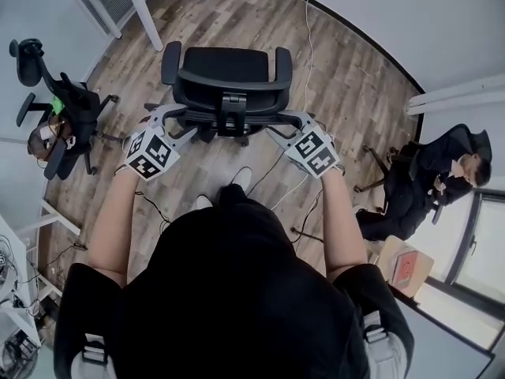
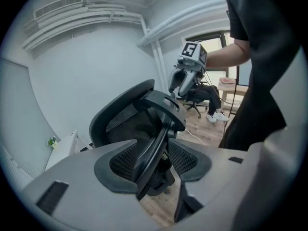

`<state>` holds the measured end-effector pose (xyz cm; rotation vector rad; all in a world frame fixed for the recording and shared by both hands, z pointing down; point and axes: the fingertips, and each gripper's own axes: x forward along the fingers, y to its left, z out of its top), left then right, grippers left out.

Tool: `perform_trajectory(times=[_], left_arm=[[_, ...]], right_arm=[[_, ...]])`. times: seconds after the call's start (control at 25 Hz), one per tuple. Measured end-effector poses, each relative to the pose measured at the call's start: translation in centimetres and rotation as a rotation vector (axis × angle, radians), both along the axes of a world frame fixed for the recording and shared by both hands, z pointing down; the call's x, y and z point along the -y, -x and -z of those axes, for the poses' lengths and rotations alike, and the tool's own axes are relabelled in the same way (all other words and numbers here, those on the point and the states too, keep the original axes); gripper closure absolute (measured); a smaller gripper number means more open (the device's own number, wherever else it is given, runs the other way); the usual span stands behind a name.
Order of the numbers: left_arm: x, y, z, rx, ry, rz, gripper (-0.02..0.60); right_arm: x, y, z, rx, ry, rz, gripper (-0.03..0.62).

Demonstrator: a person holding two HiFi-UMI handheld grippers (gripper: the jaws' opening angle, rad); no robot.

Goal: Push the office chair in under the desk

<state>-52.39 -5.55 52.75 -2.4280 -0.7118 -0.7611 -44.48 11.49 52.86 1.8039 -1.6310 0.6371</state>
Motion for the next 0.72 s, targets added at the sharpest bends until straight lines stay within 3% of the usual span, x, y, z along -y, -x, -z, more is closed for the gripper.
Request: perform_trajectory(times=[0.16, 0.44, 0.56, 0.72], left_arm=[[0.5, -0.5, -2.1, 0.096, -0.105, -0.079, 0.373], [0.9, -1.1, -5.0, 0.238, -0.305, -0.182, 0.371], [0.9, -1.3, -6.2, 0.264, -0.393, -0.231, 0.373], [0.4, -1.6, -7.6, 0.276, -0.449, -0.271, 0.395]], right_arm=[[0.4, -0.9, -1.1, -0.025, 0.086, 0.063, 0.451], [-0.4, -1.8, -4.7, -0.164, 0.401, 0.268, 0.451], [-0.2, -1.8, -6.0, -0.212, 0.476, 0.321, 0.453], [0.2, -1.5, -7.2, -0.259, 0.537, 0.369, 0.470]])
